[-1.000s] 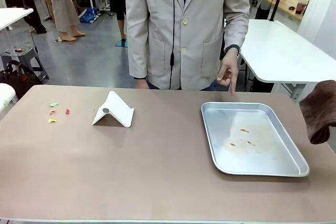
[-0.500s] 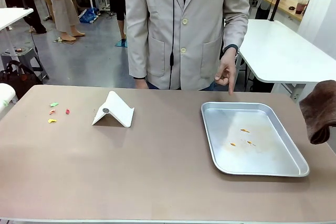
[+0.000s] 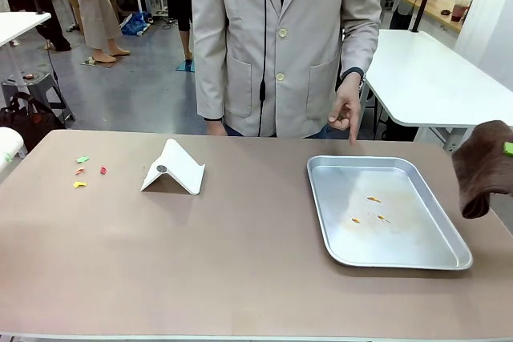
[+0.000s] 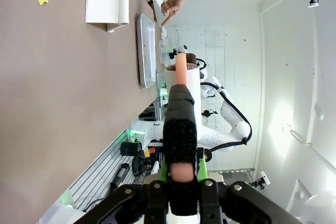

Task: Clean the surface of the table.
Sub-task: If a person points to the right, clean the right side of the table with your right hand, and if they point to the left, clean the left side with your left hand.

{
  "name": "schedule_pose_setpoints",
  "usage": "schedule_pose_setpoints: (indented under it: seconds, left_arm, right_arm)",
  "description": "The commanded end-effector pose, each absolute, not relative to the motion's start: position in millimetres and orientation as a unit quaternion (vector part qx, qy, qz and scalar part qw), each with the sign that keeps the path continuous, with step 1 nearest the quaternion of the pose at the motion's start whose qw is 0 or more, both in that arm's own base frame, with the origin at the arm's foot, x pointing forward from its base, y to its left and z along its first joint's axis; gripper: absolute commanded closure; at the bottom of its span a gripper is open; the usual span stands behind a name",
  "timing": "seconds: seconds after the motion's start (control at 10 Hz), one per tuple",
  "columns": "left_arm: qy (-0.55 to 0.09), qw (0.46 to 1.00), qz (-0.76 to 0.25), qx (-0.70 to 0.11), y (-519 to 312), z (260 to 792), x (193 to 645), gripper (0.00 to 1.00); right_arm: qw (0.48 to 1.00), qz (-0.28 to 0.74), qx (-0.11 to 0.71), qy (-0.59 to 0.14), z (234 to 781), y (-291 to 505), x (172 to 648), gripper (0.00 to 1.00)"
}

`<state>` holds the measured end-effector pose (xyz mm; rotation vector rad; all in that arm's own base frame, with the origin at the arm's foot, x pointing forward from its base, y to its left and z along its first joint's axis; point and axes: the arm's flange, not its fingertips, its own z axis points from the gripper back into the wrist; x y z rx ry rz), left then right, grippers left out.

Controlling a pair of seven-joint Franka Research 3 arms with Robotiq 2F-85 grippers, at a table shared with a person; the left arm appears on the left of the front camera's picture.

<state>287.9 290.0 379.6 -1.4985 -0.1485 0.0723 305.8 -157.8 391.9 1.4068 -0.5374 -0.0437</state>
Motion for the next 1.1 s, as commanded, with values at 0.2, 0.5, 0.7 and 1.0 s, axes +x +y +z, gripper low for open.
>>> schedule_pose_setpoints:
  seconds: [0.2,0.5,0.7,1.0]
  left_arm:
    - [-0.069,0.73,0.027,-0.679,289.3,383.2,285.4,0.98]
    - [-0.069,0.73,0.027,-0.679,289.3,383.2,285.4,0.98]
    - [-0.069,0.73,0.027,-0.679,289.3,383.2,285.4,0.98]
    - [-0.069,0.73,0.027,-0.679,289.3,383.2,285.4,0.98]
  right_arm:
    - [0.856,0.026,0.456,-0.243,426.0,-107.4,322.7,0.93]
    - [0.922,0.044,0.315,-0.221,452.7,-75.1,344.7,0.93]
    - [0.951,0.062,0.227,-0.202,463.9,-52.2,360.3,0.93]
    - [0.978,0.051,0.125,-0.16,459.9,-24.1,393.0,0.93]
